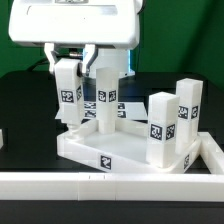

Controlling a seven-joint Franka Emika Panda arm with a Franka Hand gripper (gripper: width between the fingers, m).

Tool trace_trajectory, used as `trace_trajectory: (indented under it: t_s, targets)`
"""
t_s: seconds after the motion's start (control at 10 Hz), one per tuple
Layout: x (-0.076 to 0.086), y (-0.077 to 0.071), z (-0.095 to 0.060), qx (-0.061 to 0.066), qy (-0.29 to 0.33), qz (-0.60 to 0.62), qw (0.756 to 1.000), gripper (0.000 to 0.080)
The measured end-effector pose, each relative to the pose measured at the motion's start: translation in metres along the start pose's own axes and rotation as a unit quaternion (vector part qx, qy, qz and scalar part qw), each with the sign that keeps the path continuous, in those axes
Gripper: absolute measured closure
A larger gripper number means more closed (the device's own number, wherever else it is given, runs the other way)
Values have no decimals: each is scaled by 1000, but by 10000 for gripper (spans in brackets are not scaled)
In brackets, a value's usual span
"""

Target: Assemble desk

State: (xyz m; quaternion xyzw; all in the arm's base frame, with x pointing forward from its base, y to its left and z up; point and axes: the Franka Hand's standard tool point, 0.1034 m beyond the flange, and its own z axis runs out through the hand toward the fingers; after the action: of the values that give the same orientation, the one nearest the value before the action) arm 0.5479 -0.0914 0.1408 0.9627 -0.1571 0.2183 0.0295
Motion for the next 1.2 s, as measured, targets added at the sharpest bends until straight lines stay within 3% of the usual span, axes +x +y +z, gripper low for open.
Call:
trace_trajectory:
  t_s: [0.2, 0.3, 0.4, 1.2]
  targets:
    - [0, -1, 0, -1, 3, 0, 1000, 509]
    - [1, -1, -4, -11, 52, -8, 999, 509]
    - [-8, -2, -2, -12, 47, -11, 999, 509]
    - [-15, -6, 4, -13, 40, -18, 999, 509]
